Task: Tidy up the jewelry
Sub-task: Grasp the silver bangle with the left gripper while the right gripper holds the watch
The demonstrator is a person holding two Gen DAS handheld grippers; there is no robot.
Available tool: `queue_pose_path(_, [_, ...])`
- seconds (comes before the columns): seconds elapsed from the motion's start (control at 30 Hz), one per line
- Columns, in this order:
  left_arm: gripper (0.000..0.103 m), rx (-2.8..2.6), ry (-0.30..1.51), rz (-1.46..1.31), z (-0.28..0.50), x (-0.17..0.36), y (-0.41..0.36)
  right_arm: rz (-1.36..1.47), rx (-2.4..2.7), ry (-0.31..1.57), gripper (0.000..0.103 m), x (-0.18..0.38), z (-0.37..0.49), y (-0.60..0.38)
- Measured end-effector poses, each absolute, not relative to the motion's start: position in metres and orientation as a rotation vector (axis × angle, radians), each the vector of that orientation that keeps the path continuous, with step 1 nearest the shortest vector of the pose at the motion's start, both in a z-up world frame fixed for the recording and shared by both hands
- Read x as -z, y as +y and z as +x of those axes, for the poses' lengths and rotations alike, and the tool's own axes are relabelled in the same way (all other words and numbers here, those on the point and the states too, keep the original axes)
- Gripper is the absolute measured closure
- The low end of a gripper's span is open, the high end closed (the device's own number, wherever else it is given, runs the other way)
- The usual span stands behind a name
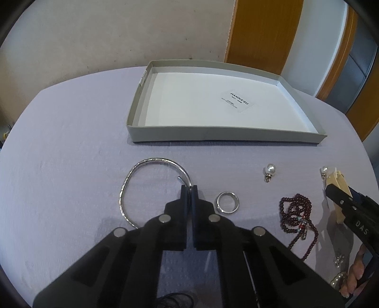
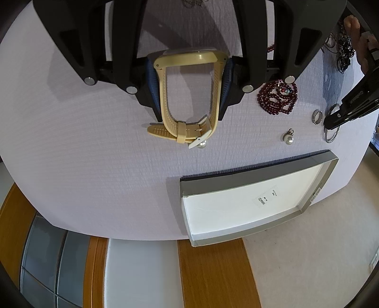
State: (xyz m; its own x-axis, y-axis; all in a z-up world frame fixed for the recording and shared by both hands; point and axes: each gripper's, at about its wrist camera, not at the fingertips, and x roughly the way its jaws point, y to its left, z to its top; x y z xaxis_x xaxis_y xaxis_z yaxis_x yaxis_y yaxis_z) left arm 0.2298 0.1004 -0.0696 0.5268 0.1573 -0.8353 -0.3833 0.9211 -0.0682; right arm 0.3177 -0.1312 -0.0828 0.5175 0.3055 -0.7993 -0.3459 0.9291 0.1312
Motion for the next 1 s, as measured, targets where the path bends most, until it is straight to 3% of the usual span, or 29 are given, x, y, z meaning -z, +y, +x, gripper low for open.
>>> queue_pose_path(1.0, [0.1, -0.258, 0.839, -0.271, 0.198, 0.019, 0.11, 0.01, -0.437, 0.886, 0.058, 0.068, 0.31, -0.142])
